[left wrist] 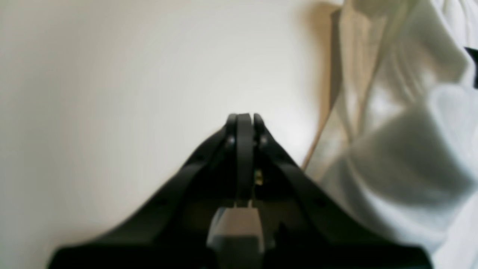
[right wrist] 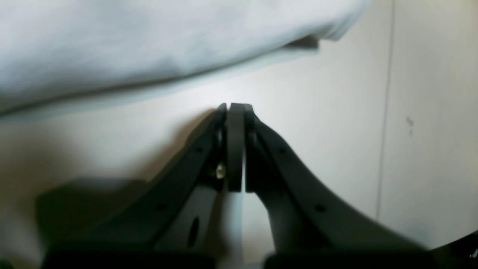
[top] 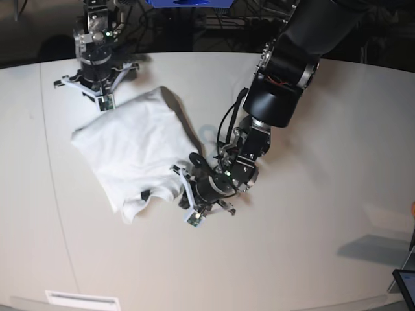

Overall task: Fold the T-shirt properly
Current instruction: 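Press the left gripper against the shirt's side edge to straighten it, then raise the left gripper and reposition it beside the shirt's side edge, then push the shirt's side edge with the left gripper toward the right gripper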

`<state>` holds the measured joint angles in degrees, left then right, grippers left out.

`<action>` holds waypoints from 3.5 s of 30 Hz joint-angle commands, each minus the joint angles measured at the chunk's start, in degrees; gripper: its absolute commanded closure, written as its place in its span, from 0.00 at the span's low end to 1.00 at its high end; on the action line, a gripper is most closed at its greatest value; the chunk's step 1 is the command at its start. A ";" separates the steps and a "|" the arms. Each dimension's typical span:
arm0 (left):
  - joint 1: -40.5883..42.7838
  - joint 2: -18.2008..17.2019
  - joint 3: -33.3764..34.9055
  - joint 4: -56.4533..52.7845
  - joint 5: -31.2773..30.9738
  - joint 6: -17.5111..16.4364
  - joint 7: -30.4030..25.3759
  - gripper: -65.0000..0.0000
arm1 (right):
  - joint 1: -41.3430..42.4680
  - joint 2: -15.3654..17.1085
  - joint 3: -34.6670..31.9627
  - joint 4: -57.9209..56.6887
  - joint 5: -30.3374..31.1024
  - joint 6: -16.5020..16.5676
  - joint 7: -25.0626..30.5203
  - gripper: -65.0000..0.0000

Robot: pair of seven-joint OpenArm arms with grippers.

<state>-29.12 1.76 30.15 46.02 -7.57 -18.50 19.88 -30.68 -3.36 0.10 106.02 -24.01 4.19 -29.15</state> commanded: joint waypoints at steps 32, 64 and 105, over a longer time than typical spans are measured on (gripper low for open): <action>28.55 -13.76 -6.81 49.06 1.38 2.99 24.82 1.00 | 1.36 -0.73 -2.43 0.58 0.41 0.25 -0.26 1.00; 2.79 -3.30 -6.72 6.24 1.29 3.07 10.58 1.00 | -1.02 -0.73 3.02 0.58 0.67 0.25 0.00 1.00; 20.29 -2.68 -4.70 35.96 1.38 3.07 29.22 1.00 | 0.13 -0.82 2.85 0.49 0.76 0.25 -0.17 1.00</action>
<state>-8.45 -1.21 25.36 81.84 -6.44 -15.44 47.92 -30.20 -4.01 2.87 105.86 -23.11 4.49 -29.19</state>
